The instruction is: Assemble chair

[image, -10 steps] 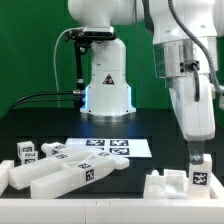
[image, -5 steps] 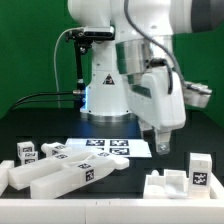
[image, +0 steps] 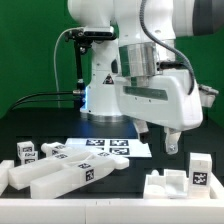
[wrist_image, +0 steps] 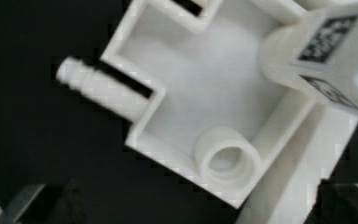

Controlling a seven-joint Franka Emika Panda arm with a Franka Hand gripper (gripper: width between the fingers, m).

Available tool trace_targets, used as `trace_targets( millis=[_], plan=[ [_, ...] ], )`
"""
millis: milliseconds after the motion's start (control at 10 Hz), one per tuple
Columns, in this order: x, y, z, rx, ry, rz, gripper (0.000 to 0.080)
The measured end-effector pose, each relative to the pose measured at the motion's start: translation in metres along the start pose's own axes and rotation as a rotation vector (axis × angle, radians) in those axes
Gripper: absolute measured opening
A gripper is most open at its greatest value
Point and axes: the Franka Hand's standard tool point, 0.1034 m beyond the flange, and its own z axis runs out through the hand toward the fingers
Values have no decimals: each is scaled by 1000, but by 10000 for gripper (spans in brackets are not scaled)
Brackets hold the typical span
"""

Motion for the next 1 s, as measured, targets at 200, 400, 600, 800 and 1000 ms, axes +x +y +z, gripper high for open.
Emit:
trace_targets(
  millis=[200, 400, 600, 800, 1000],
  plan=[
    [12, 31, 2, -25, -11, -293, 649],
    [15, 38, 3, -35, -1, -490, 649],
    [16, 33, 2, -29, 16, -605, 649],
    [17, 34, 2, -32, 15, -714, 649],
    [27, 55, 2, -54, -9, -923, 649]
  ],
)
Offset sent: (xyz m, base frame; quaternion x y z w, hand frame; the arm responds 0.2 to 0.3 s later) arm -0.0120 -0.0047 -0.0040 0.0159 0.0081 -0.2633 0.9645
